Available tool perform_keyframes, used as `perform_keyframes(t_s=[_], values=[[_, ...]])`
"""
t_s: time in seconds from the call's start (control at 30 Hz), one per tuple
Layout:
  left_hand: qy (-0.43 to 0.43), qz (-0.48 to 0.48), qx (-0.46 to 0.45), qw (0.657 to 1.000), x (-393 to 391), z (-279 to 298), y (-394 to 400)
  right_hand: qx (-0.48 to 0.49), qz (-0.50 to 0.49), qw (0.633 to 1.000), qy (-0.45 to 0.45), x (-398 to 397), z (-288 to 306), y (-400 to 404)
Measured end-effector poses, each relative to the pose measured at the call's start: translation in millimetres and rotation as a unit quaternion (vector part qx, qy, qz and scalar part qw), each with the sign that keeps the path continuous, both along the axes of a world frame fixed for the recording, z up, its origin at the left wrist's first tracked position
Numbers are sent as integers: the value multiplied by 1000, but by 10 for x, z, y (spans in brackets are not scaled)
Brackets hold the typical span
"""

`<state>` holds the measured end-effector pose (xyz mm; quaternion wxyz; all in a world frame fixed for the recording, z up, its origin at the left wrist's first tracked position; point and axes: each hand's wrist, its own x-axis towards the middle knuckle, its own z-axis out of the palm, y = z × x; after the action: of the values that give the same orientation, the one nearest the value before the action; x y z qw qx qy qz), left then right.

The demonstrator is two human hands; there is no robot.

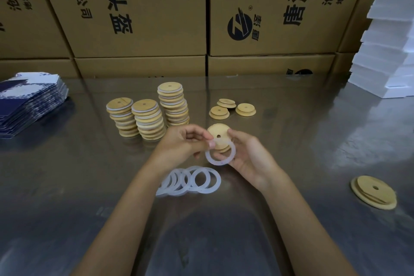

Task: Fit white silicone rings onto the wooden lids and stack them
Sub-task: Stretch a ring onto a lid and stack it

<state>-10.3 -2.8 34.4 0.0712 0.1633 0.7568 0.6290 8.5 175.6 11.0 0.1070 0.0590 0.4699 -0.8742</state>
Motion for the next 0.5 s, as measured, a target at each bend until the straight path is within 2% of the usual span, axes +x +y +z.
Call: perform_keyframes(t_s=[0.2,0.5], values=[[30,108,25,993,-15,-5,89,77,70,994,40,31,-9,-75],[56,180,16,982,-81,-61,45,149,48,985,73,51,-35,-104]])
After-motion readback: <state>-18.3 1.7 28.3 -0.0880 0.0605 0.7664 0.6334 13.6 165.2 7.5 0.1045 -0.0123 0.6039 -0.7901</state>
